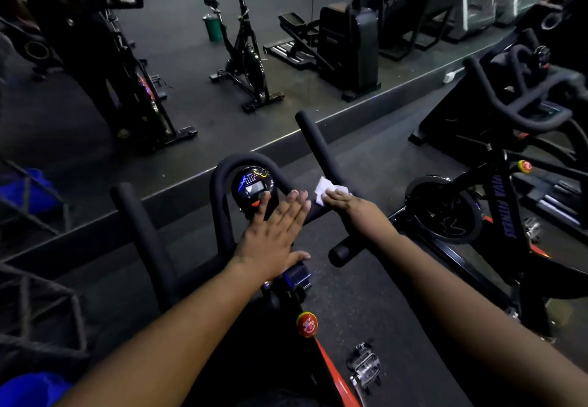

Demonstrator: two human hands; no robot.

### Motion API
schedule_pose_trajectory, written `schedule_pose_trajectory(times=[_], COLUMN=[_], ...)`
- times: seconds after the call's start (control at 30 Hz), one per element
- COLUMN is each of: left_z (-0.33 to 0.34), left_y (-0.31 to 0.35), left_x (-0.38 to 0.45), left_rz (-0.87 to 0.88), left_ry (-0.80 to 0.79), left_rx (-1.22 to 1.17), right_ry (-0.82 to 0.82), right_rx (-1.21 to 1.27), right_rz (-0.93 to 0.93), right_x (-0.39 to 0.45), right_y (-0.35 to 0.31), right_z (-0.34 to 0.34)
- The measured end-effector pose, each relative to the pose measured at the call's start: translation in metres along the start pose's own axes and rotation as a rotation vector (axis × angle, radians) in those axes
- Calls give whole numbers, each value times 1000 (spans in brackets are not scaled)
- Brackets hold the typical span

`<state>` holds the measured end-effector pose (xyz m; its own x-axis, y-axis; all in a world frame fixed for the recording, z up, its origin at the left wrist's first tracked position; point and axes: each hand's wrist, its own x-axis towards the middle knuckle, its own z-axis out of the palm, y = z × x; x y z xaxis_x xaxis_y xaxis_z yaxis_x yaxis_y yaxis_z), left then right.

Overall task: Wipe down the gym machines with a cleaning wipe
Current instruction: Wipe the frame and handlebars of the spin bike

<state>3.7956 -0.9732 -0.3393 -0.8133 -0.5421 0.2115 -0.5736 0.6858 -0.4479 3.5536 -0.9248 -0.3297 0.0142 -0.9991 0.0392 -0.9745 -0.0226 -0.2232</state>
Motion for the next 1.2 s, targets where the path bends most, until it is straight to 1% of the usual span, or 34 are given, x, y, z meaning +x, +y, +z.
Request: schedule_pose_trajectory(times=[0.03, 0.13, 0.2, 0.27, 0.33, 0.4, 0.6, 0.73, 0.9, 1.07, 1.1, 1.2], left_z=[-1, -1, -4, -8, -12, -16, -18, -16, -17, -15, -15, -14], left_y=[1, 3, 4, 4, 5, 6, 10, 13, 15, 15, 15, 15], left_x=[5, 18, 23, 25, 28, 34, 58, 68, 70, 70, 70, 71], left_rz=[-2, -24, -29, -18, -11, -3, 39, 49, 48, 50, 51, 50], left_ry=[-50, -131, -157, -183, -193, -204, -229, -252, -262, -259, -263, -256], left_rx=[20, 55, 71, 82, 94, 97, 116, 115, 80, 72, 63, 62], right_ry=[-13, -67, -110, -96, -61, -47, -127, -148, -156, -40, 5, 171], right_rx=[31, 97, 22, -120, -180, -151, 53, 60, -17, -33, -25, 18], right_rz=[16, -64, -81, -13, 116, 166, 156, 111, 89, 9, 10, 88], right_x=[2, 4, 2, 6, 10, 13, 10, 29, 41, 18, 16, 17], right_y=[-8, -32, -29, -9, 11, 22, 20, 22, 29, 50, 53, 56], right_z=[-1, 4, 3, 1, -2, -4, 3, 5, 10, 9, 10, 8])
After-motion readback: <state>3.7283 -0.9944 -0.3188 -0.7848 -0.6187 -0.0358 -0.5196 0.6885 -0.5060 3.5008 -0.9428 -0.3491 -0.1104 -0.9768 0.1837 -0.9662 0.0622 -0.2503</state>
